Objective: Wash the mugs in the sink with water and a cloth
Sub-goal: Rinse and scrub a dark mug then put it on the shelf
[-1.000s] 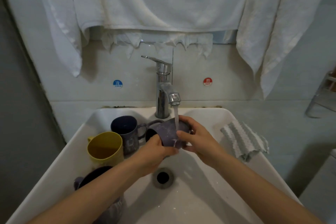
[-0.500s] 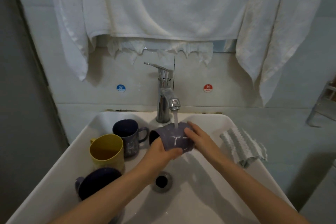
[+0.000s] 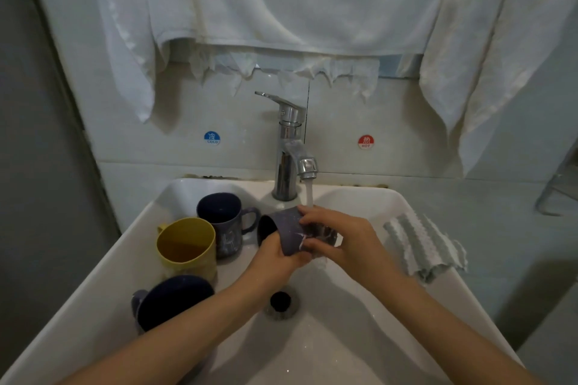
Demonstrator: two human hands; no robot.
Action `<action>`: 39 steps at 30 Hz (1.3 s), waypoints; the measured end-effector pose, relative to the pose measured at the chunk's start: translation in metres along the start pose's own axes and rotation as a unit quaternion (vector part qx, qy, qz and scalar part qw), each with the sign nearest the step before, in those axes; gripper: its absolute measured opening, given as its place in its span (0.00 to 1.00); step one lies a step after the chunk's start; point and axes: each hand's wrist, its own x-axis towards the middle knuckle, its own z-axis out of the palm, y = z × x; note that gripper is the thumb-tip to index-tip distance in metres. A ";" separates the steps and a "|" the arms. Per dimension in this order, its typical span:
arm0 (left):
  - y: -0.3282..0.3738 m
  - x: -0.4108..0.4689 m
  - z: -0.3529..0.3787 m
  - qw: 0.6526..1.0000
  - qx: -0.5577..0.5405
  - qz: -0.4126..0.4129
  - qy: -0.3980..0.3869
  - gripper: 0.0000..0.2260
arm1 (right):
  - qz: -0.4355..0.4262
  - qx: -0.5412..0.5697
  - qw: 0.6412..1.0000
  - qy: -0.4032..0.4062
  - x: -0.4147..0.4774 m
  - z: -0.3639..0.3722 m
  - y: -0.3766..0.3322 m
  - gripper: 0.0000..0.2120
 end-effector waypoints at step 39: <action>-0.010 0.010 -0.006 0.989 -0.124 -0.073 0.019 0.20 | 0.088 -0.123 0.987 -0.059 -0.003 -0.001 -0.017 0.24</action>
